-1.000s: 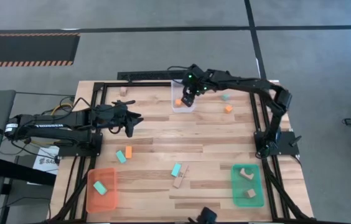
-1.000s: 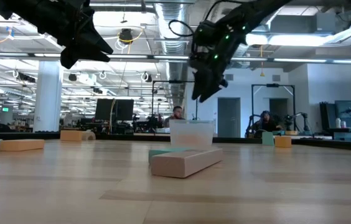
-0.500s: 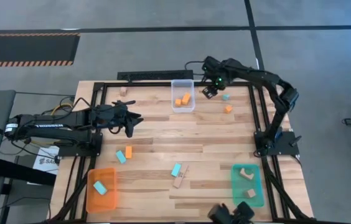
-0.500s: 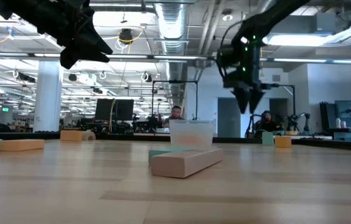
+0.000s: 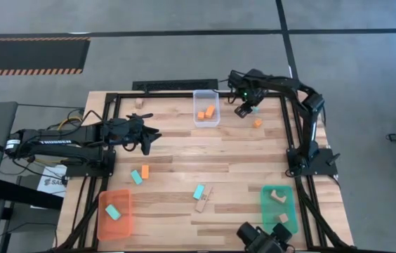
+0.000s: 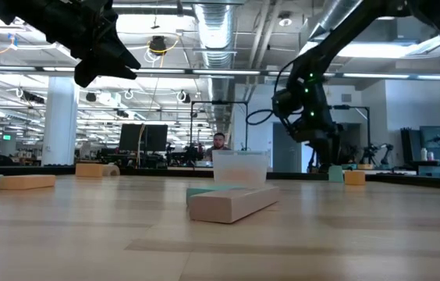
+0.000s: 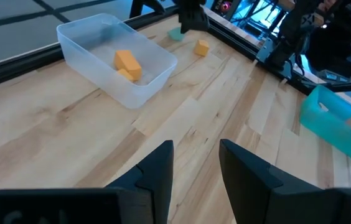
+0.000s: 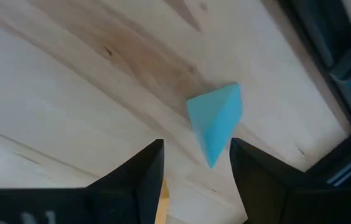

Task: Sort & place blocks by color
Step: Put the sky blue block into the transparent orange bin

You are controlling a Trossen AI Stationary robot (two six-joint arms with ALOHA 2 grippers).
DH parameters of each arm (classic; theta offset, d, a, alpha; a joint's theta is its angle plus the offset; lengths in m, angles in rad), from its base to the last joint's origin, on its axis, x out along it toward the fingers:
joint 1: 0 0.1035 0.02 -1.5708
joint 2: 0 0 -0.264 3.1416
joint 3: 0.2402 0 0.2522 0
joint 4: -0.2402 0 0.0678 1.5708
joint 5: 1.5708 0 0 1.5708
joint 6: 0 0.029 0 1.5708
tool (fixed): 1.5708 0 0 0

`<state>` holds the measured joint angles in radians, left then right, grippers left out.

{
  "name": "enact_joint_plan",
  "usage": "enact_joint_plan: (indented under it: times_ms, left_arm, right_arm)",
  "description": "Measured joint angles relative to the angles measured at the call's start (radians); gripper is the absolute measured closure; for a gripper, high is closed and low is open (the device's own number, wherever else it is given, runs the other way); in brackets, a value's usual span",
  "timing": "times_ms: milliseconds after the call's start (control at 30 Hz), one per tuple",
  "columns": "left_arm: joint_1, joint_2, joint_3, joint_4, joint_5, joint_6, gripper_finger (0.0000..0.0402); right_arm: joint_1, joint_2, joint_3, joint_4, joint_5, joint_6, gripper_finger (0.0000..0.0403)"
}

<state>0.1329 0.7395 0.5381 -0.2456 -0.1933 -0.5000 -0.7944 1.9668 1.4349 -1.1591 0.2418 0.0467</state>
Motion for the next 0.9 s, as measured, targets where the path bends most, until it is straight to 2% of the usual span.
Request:
enact_joint_plan:
  times_ms: [267,467,733,900]
  left_arm:
    - [0.0,0.0,0.0,-0.002,-0.004,-0.002,0.0285]
    - [0.0,0.0,0.0,-0.009,-0.006,-0.009,0.0285]
    - [0.0,0.0,0.0,-0.01,-0.029,-0.005,0.0285]
    - [0.0,0.0,0.0,-0.01,-0.029,0.006,0.0285]
  right_arm:
    - [-0.032,0.067,0.0,-0.008,0.021,-0.027,0.0225]
    - [-0.031,0.078,0.0,-0.001,0.025,-0.049,0.0286]
    - [-0.006,0.033,0.001,0.002,-0.005,-0.072,0.039]
    - [0.047,-0.067,0.001,-0.02,-0.096,-0.027,0.0396]
